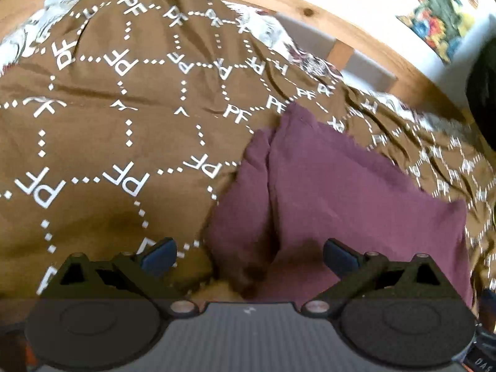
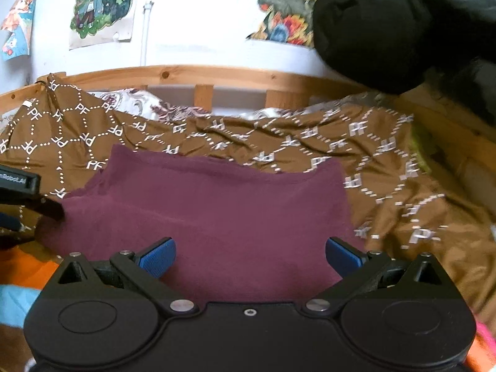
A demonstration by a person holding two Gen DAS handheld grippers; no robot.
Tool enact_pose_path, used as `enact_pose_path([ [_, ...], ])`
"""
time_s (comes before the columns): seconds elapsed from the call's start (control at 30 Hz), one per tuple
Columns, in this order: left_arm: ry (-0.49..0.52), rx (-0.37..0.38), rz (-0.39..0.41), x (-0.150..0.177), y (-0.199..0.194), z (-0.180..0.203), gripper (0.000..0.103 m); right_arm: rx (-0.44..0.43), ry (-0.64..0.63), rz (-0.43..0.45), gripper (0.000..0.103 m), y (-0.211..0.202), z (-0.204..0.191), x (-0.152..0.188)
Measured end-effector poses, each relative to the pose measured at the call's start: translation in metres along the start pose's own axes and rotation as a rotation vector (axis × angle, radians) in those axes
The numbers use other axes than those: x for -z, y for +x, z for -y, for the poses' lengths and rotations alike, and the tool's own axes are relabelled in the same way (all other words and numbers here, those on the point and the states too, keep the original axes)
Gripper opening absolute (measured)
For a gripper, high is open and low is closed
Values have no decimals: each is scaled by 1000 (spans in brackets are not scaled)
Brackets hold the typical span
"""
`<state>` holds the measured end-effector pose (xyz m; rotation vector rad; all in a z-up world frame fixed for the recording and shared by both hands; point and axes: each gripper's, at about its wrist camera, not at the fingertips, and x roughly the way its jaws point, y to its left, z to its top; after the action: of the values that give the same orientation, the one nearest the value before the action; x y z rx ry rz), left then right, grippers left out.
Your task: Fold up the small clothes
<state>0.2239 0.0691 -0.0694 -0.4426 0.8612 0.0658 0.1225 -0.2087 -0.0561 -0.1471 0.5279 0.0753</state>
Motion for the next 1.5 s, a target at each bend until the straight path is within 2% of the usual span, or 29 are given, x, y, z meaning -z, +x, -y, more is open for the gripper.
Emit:
enact_pose_path([
  [0.2,-150,35,-51,-9,30,-22,102,20,-47,2,102,36,-14,-12],
  [0.27,-162,34,-54,-9,34,-25,102,19,-59,3,102,47,-18,-13],
  [0.43,-122,26,-58,-7,38,-18,102,6,-86,-43,102,64,-26,-3],
  [0.63,-74,7,-60,-4,37,-12,102,16,-130,-80,102,65,-33,10],
  [0.9,-23,-19,-68,-1,41,-8,102,-1,-67,-101,102,66,-27,15],
  [1.37,-8,-8,-93,0,39,-9,102,-4,-43,-104,103,67,-25,17],
  [1.5,-34,21,-107,-1,36,-12,102,-7,-36,-106,103,67,-24,17],
])
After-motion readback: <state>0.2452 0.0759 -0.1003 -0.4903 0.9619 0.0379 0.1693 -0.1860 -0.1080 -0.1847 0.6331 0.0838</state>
